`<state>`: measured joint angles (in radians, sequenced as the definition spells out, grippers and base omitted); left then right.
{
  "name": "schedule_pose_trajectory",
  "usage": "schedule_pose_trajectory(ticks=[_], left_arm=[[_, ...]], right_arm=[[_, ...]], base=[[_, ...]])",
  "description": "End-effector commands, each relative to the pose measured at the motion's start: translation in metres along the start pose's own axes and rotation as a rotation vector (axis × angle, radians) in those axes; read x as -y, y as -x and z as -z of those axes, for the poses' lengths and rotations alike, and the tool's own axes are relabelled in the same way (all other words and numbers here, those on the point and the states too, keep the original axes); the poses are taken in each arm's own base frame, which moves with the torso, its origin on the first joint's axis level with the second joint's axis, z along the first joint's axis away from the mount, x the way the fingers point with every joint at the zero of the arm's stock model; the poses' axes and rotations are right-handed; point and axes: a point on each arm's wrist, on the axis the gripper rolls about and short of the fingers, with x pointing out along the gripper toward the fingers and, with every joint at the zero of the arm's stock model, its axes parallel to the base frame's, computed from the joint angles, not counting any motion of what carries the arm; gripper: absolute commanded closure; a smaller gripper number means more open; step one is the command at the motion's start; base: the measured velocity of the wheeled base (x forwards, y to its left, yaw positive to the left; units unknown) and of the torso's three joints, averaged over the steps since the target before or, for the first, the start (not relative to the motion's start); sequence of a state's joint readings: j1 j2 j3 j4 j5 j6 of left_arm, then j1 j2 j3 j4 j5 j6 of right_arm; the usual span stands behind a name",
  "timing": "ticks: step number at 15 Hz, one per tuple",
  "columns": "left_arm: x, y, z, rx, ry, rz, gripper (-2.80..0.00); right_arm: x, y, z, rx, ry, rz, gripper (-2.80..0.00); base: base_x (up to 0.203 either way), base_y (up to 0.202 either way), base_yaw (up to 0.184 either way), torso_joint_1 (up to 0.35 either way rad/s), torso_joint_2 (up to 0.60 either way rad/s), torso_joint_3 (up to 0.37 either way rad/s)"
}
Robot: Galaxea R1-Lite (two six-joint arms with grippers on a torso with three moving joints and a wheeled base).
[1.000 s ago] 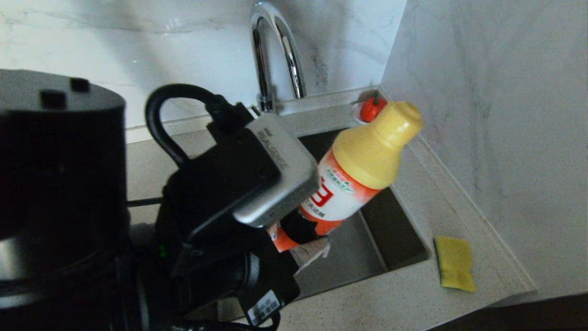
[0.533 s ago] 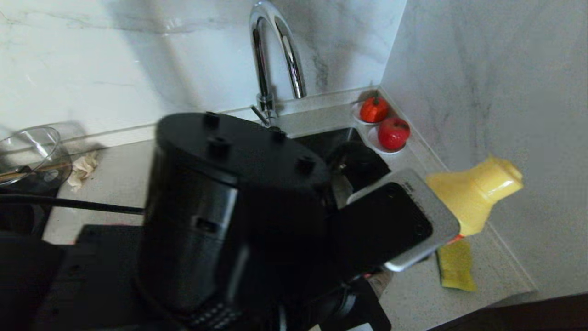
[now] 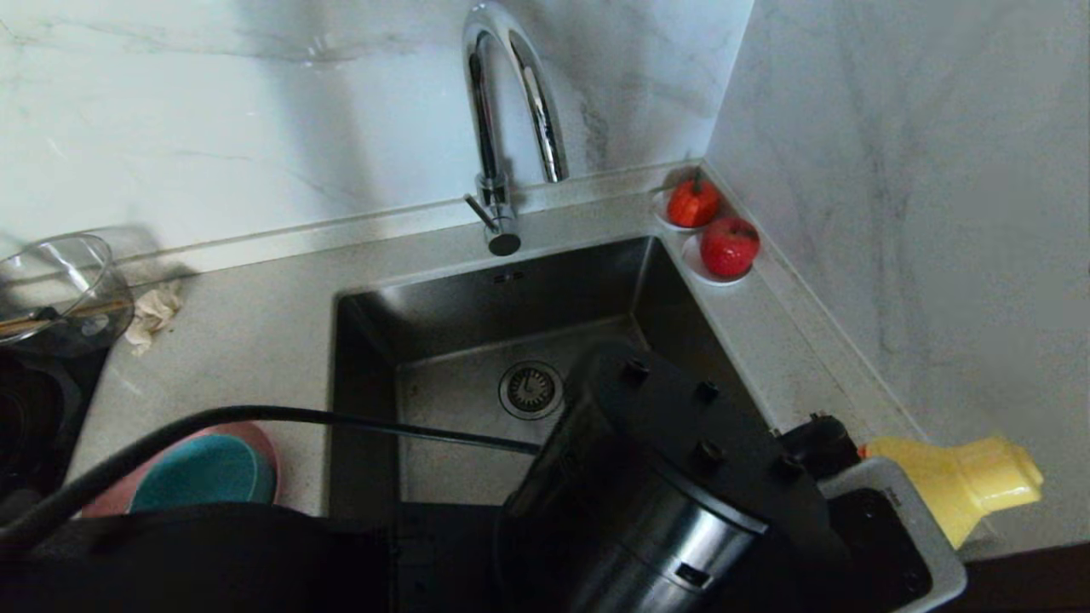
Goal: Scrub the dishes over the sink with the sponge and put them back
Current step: Squeeze it onto the sponge
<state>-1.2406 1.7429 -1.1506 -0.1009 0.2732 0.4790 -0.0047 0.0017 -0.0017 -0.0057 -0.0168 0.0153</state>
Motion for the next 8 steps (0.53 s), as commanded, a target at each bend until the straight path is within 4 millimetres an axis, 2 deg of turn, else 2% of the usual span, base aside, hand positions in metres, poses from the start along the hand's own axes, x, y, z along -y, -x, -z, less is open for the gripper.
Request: schedule_pose_trajectory(ticks=[1,5,8], left_arm=[[0.011,-0.011,0.005,-0.038,-0.056,0.029,0.00],[0.023,-0.025,0.002,-0.061,-0.108,0.066,0.00],[0.025,-0.029,0.003,-0.108,-0.148,0.094,0.00]], right_arm=[[0.000,0.000,0.000,0.000,0.000,0.000,0.00],[0.000,0.000,0.000,0.000,0.000,0.000,0.00],[0.000,0.000,0.000,0.000,0.000,0.000,0.00]], base=[[0.000,0.000,0.000,0.000,0.00,0.000],[0.000,0.000,0.000,0.000,0.00,0.000],[0.000,0.000,0.000,0.000,0.00,0.000]])
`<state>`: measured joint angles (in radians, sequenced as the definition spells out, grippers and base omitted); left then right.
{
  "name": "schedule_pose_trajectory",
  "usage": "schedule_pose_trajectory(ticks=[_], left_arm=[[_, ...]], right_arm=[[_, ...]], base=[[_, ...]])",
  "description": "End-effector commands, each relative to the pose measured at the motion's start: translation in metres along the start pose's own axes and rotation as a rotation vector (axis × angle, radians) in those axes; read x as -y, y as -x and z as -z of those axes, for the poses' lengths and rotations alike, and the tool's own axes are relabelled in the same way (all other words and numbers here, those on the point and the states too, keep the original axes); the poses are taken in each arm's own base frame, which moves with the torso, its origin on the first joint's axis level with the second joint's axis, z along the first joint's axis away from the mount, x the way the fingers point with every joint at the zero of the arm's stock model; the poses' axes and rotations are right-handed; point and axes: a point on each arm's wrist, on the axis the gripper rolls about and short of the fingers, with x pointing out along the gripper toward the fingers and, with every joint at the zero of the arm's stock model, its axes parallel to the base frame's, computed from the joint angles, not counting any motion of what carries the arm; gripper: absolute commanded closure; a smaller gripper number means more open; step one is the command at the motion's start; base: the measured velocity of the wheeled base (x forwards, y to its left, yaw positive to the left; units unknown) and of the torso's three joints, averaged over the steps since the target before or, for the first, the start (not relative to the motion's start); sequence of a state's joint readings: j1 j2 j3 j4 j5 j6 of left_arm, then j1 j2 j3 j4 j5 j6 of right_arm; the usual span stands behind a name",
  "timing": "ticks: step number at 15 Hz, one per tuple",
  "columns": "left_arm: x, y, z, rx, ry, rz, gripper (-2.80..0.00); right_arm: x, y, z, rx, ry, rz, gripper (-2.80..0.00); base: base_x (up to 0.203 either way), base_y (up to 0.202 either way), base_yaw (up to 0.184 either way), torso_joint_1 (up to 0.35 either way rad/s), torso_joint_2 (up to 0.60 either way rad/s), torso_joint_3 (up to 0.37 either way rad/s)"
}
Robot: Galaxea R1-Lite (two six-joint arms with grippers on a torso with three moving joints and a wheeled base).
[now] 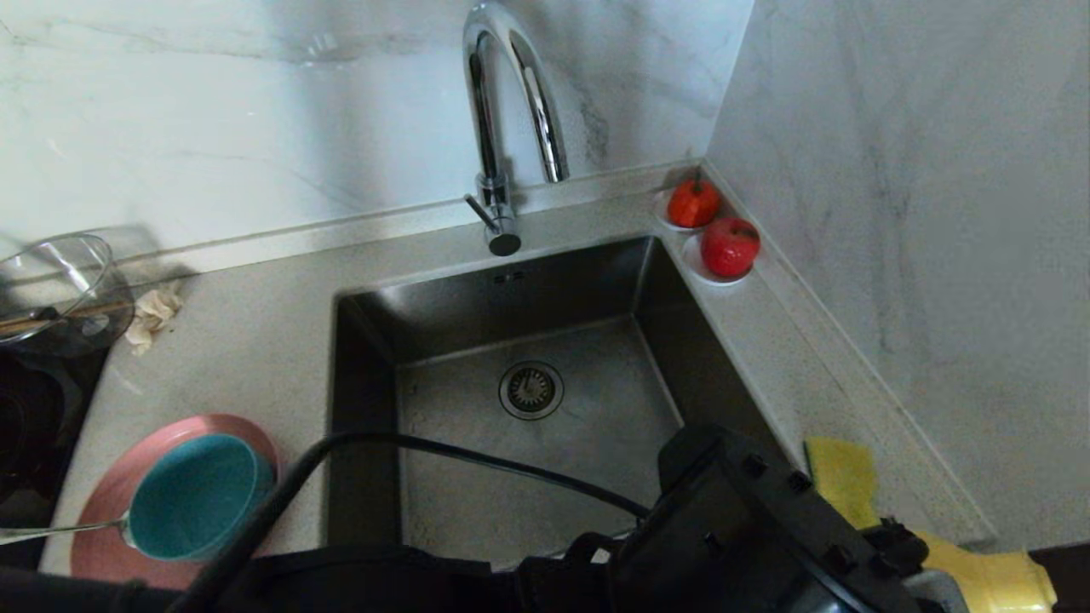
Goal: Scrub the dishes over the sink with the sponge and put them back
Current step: Squeeze it onto the sponge
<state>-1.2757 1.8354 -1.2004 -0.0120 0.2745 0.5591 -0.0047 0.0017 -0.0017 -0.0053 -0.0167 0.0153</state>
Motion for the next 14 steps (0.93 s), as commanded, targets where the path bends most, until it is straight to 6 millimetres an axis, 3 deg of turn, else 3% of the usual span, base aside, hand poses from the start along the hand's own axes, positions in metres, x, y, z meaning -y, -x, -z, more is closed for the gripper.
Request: schedule_pose_trajectory(ticks=[1,14], left_arm=[[0.000,-0.006,-0.003,-0.028,-0.028,0.017,0.00],[0.024,-0.036,-0.005,-0.134,-0.213,0.120,0.00]], right_arm=[[0.000,0.000,0.000,0.001,0.000,0.000,0.00],[0.000,0.000,0.000,0.001,0.000,0.000,0.00]], base=[[0.000,0.000,0.000,0.000,0.00,0.000],[0.000,0.000,0.000,0.000,0.00,0.000]])
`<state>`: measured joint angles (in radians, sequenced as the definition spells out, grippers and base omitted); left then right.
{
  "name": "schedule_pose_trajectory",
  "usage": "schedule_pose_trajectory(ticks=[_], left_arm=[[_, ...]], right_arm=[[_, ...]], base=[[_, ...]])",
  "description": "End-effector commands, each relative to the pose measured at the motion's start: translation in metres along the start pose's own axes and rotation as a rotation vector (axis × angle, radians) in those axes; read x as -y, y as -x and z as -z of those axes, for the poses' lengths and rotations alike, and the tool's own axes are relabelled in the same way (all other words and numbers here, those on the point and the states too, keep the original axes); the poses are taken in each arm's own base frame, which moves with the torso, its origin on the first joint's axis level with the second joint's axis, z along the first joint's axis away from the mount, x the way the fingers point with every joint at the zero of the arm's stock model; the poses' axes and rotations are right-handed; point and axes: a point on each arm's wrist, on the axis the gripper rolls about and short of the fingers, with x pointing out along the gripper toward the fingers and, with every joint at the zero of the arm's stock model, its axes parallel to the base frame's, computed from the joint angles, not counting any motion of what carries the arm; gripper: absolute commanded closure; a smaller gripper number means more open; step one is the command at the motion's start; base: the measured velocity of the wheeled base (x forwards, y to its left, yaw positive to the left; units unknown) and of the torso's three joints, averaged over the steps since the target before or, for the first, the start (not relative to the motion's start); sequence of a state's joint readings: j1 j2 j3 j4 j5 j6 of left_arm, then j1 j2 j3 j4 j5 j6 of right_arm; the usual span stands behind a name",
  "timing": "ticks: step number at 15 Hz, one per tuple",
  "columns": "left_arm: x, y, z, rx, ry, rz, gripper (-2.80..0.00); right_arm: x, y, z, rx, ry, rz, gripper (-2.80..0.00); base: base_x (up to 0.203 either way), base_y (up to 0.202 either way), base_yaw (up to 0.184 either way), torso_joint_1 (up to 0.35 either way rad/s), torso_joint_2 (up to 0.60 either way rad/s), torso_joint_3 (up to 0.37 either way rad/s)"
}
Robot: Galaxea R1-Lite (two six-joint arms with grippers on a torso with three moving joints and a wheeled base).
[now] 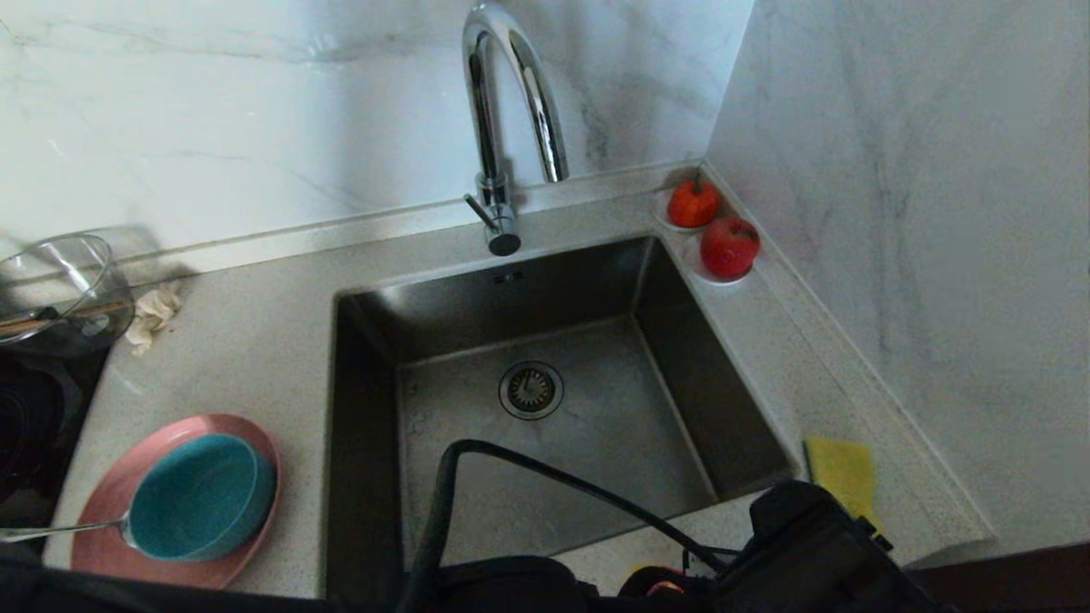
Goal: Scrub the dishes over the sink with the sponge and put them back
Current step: Squeeze it onto the sponge
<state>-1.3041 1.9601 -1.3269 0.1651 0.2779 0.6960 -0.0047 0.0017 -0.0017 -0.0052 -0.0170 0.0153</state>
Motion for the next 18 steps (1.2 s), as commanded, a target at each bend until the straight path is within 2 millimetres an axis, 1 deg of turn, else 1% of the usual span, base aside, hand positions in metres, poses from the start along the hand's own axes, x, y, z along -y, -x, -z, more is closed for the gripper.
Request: schedule_pose_trajectory(ticks=[1,4,8,10,14,18], left_arm=[[0.004,-0.008,-0.001,-0.018,-0.014,0.015,0.00],[0.009,-0.010,0.004,-0.058,-0.026,0.027,0.00],[0.012,-0.023,0.006,-0.146,-0.029,-0.051,0.00],[0.013,-0.027,0.006,-0.166,-0.030,-0.068,0.00],[0.005,-0.031,-0.002,-0.207,-0.024,-0.168,0.00],[0.005,-0.039,-0.010,-0.245,-0.025,-0.269,0.00]], right_arm=[[0.000,0.000,0.000,0.001,0.000,0.000,0.00],[0.000,0.000,0.000,0.001,0.000,0.000,0.00],[0.000,0.000,0.000,0.001,0.000,0.000,0.00],[0.000,0.000,0.000,0.001,0.000,0.000,0.00],[0.000,0.000,0.000,0.001,0.000,0.000,0.00],[0.000,0.000,0.000,0.001,0.000,0.000,0.00]], base=[[0.000,0.000,0.000,0.000,0.00,0.000],[0.000,0.000,0.000,0.000,0.00,0.000],[0.000,0.000,0.000,0.000,0.00,0.000],[0.000,0.000,0.000,0.000,0.00,0.000],[0.000,0.000,0.000,0.000,0.00,0.000],[0.000,0.000,0.000,0.000,0.00,0.000]])
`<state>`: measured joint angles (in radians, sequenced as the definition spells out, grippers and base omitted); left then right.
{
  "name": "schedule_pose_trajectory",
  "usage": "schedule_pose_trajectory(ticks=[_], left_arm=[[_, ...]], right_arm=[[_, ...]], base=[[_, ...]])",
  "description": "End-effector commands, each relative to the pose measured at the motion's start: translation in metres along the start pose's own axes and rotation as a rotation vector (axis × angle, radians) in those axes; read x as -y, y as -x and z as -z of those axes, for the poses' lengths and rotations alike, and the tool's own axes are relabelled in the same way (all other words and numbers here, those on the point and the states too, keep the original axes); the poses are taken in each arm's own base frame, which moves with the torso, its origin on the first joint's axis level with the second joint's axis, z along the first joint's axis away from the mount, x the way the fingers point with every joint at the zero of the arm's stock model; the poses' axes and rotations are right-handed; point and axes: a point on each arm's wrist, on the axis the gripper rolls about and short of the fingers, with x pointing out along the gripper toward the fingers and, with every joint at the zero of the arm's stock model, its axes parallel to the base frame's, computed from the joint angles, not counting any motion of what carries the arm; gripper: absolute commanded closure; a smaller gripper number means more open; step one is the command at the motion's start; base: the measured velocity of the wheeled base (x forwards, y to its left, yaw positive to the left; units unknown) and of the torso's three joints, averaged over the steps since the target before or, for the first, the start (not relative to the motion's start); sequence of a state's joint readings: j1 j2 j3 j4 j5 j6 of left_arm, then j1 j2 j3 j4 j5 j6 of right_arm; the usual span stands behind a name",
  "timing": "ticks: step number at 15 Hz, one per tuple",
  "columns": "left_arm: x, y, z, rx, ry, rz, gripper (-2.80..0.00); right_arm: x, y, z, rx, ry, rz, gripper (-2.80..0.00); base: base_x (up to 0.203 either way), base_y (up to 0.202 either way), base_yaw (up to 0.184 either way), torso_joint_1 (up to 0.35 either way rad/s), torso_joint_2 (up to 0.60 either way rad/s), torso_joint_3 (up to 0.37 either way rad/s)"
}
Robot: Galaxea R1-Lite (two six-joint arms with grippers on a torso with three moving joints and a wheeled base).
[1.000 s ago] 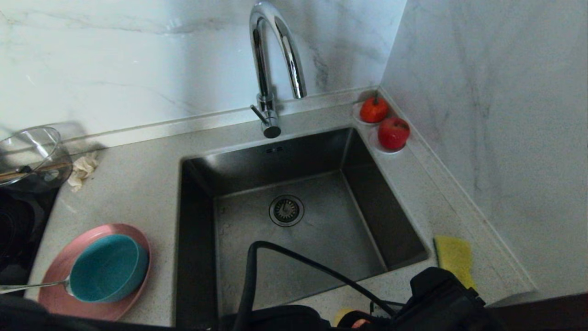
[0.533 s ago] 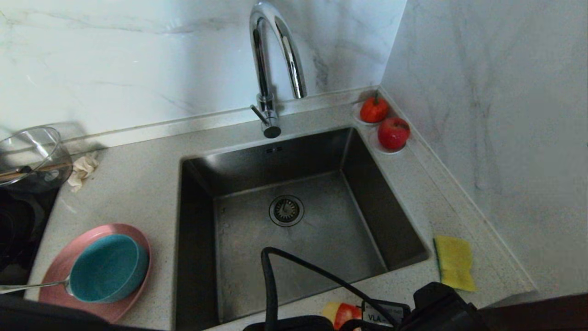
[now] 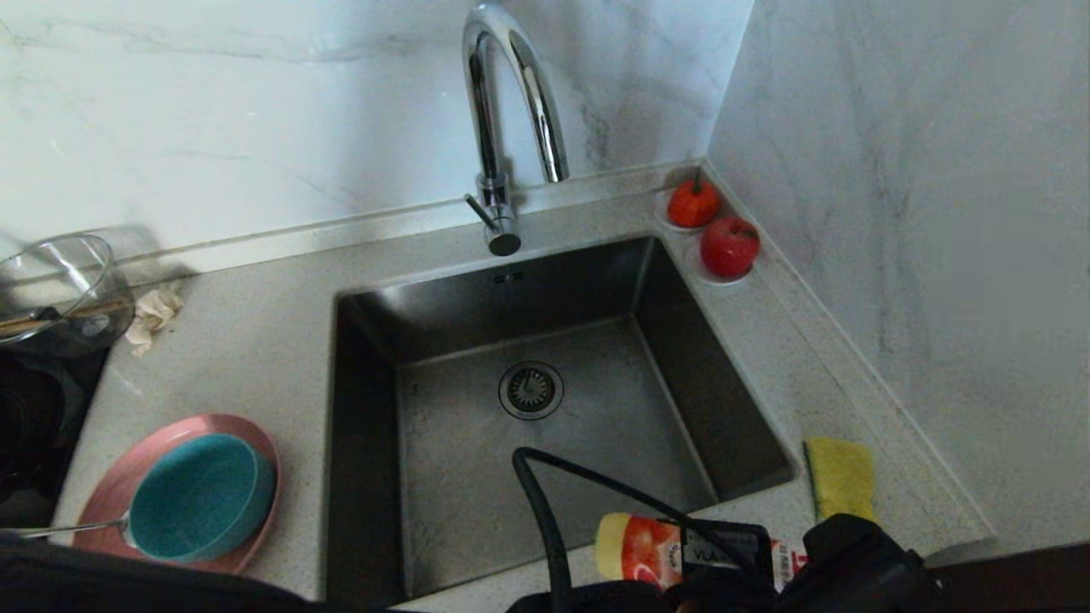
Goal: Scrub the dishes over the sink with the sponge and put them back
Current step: Squeeze it onto the sponge
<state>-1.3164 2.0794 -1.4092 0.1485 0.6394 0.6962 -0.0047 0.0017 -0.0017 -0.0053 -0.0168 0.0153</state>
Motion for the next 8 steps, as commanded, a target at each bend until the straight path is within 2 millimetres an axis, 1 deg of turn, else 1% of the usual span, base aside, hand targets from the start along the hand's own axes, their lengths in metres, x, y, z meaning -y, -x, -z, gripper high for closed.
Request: schedule_pose_trajectory(ticks=[1,4,8], left_arm=[[0.007,-0.004,-0.005,-0.009,-0.014,-0.011,0.00],[0.019,-0.008,-0.010,-0.020,-0.040,-0.009,0.00],[0.030,-0.019,-0.009,-0.062,-0.071,-0.010,0.00]], right_arm=[[0.000,0.000,0.000,0.001,0.000,0.000,0.00],[0.000,0.000,0.000,0.001,0.000,0.000,0.00],[0.000,0.000,0.000,0.001,0.000,0.000,0.00]], base=[[0.000,0.000,0.000,0.000,0.00,0.000],[0.000,0.000,0.000,0.000,0.00,0.000],[0.000,0.000,0.000,0.000,0.00,0.000]])
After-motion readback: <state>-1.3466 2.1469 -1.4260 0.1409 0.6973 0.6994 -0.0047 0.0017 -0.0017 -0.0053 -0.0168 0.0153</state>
